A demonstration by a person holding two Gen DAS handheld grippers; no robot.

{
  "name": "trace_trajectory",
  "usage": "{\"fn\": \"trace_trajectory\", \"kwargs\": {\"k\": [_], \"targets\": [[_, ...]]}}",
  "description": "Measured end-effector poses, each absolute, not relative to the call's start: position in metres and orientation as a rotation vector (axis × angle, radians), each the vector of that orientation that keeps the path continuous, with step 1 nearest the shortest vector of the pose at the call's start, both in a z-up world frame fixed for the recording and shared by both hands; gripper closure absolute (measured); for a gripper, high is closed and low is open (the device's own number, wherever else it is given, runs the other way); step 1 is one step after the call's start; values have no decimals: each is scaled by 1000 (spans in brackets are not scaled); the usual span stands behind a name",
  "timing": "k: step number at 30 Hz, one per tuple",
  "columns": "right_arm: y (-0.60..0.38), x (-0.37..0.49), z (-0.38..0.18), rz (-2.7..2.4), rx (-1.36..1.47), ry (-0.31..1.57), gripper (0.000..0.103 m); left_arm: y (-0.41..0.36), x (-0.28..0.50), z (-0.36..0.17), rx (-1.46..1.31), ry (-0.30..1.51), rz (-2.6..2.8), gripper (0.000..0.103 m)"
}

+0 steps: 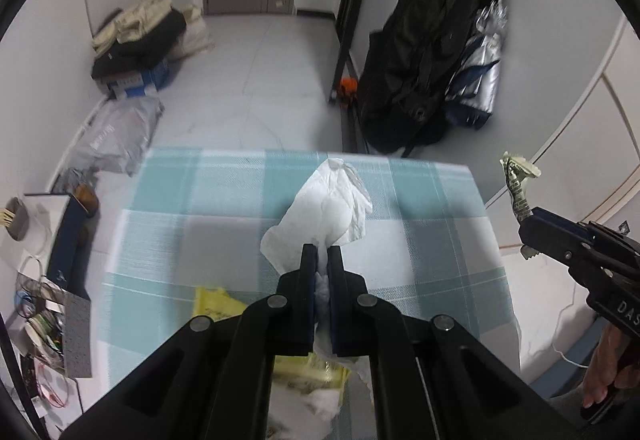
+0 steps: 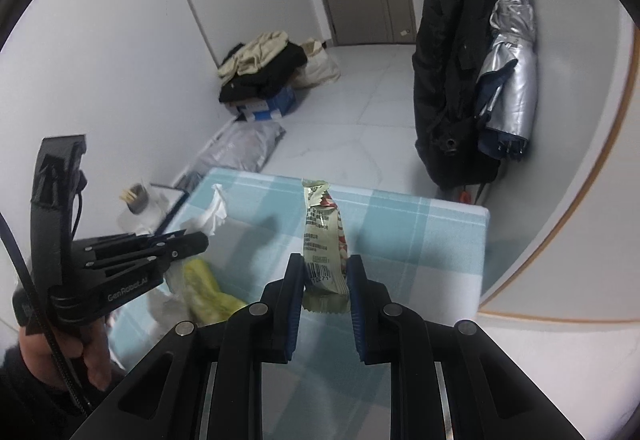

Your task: Collect trash

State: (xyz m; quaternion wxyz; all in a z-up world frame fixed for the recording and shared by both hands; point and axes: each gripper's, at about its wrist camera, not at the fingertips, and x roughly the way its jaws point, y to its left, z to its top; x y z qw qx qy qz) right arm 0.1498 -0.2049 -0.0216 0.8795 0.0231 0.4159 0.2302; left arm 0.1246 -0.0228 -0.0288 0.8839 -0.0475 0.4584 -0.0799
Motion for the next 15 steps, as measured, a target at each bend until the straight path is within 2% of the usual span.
{"fn": "trace_trajectory", "kwargs": {"k": [15], "targets": [[-213,75,8,439,83,774,83,-8,61,21,-148,814,-186,101]]}}
